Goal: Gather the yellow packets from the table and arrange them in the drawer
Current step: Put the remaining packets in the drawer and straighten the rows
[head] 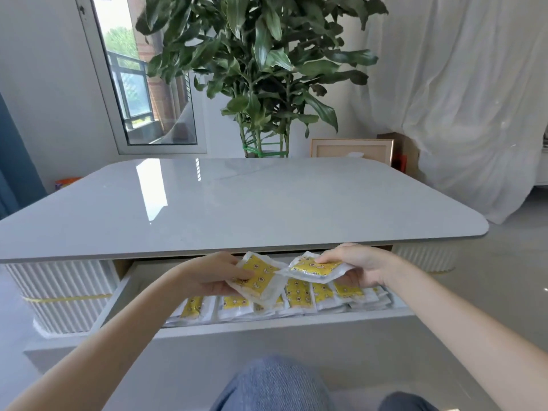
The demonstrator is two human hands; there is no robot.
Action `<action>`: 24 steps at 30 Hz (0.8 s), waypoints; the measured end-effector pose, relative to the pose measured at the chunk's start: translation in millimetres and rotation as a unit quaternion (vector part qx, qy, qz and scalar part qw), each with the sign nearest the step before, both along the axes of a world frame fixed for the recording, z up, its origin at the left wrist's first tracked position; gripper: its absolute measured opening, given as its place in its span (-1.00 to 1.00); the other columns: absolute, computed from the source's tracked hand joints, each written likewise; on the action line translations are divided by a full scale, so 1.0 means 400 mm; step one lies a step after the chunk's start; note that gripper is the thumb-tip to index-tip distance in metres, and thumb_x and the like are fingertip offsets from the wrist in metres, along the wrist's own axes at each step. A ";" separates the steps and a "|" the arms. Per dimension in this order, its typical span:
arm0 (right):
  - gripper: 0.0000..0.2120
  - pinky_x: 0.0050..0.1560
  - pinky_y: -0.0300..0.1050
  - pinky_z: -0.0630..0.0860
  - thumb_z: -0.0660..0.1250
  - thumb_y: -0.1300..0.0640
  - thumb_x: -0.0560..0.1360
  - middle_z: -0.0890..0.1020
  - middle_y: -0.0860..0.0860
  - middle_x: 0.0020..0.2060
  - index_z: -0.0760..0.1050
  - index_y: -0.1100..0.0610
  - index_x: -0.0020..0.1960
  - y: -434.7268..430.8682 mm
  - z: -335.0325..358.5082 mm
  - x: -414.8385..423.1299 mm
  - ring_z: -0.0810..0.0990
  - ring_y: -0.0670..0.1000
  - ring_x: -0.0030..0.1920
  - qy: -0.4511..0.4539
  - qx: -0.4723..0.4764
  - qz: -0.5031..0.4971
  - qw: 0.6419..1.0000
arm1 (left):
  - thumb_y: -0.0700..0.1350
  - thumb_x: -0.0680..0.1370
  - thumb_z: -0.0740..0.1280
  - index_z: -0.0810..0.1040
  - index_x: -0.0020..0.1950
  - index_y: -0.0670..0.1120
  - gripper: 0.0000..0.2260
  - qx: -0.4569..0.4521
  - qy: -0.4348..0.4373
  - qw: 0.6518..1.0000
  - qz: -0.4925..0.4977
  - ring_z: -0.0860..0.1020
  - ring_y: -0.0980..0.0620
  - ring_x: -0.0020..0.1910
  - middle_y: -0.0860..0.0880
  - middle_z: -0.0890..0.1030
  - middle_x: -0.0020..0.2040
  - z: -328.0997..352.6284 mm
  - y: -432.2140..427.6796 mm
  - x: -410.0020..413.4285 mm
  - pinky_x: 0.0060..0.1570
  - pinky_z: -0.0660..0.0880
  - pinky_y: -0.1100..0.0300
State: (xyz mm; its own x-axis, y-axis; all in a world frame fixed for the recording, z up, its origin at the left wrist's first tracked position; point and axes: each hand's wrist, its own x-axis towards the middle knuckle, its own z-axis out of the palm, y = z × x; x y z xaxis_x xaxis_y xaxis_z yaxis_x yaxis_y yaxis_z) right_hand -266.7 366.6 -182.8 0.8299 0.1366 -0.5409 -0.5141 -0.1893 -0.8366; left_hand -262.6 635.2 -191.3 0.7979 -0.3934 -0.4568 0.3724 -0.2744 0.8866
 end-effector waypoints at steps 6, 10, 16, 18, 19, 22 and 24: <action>-0.93 -0.52 -0.19 0.57 0.27 0.33 0.56 0.67 0.13 -0.42 0.41 0.27 0.04 -0.026 -0.069 -0.001 0.65 0.00 -0.49 0.014 -0.051 -0.065 0.996 | -0.33 0.58 0.22 0.44 0.16 -0.38 -0.81 0.025 0.062 0.997 0.027 0.68 0.00 -0.30 -0.21 0.62 -0.05 -0.068 -0.066 0.045 -0.29 0.64 0.20; -0.69 -0.56 -0.11 0.57 0.24 0.37 0.56 0.60 0.23 -0.11 0.28 0.26 0.27 -0.054 -0.113 0.036 0.66 0.06 -0.48 0.017 -0.085 -0.109 0.990 | -0.36 0.56 0.26 0.40 0.26 -0.41 -0.71 0.062 0.057 0.996 0.042 0.63 -0.09 -0.12 -0.27 0.59 0.11 -0.116 -0.111 0.086 -0.27 0.64 0.13; -0.59 -0.07 0.10 0.63 0.21 0.39 0.56 0.48 0.26 0.06 0.20 0.24 0.36 -0.059 -0.168 0.096 0.64 0.22 -0.03 0.007 -0.154 -0.115 0.981 | -0.39 0.55 0.25 0.45 0.12 -0.36 -0.84 0.058 0.081 0.994 0.056 0.62 -0.10 -0.14 -0.24 0.59 0.04 -0.172 -0.156 0.133 -0.24 0.64 0.08; -0.61 0.07 0.05 0.59 0.23 0.37 0.55 0.46 0.21 -0.04 0.24 0.29 0.34 -0.053 -0.180 0.109 0.61 0.20 0.09 -0.009 -0.210 -0.089 0.974 | -0.39 0.55 0.24 0.45 0.15 -0.35 -0.83 0.064 0.078 0.994 0.049 0.62 -0.10 -0.10 -0.24 0.59 0.07 -0.187 -0.167 0.142 -0.14 0.63 0.06; -0.65 -0.03 -0.06 0.59 0.25 0.34 0.54 0.47 0.17 -0.09 0.29 0.30 0.30 -0.049 -0.181 0.113 0.60 0.14 0.03 -0.018 -0.261 -0.064 0.963 | -0.38 0.56 0.24 0.45 0.17 -0.34 -0.80 0.070 0.075 0.994 0.048 0.62 -0.11 -0.06 -0.24 0.58 0.11 -0.195 -0.170 0.147 -0.08 0.62 0.04; -0.81 -0.40 -0.25 0.31 0.30 0.25 0.50 0.43 0.03 -0.24 0.37 0.22 0.08 -0.043 -0.184 0.113 0.46 -0.03 -0.25 -0.061 -0.413 -0.007 0.909 | -0.37 0.55 0.25 0.43 0.22 -0.34 -0.76 0.076 0.069 0.993 0.050 0.60 -0.14 0.04 -0.26 0.56 0.18 -0.206 -0.172 0.158 0.01 0.60 0.02; -0.79 -0.47 -0.26 0.27 0.35 0.22 0.48 0.50 0.04 -0.17 0.41 0.24 0.07 -0.043 -0.186 0.107 0.47 -0.03 -0.26 -0.093 -0.493 0.028 0.865 | -0.36 0.55 0.26 0.44 0.22 -0.34 -0.76 0.077 0.071 0.993 0.052 0.60 -0.13 0.02 -0.25 0.57 0.18 -0.209 -0.168 0.162 -0.04 0.62 0.02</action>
State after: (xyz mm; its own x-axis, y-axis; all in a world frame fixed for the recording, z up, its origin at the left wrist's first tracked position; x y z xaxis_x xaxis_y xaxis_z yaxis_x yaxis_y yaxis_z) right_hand -223.9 349.4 -257.2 0.9220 -0.2721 -0.2755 -0.3551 -0.8780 -0.3211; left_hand -197.8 568.1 -274.9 0.7534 -0.2301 -0.6160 0.5240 -0.3559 0.7738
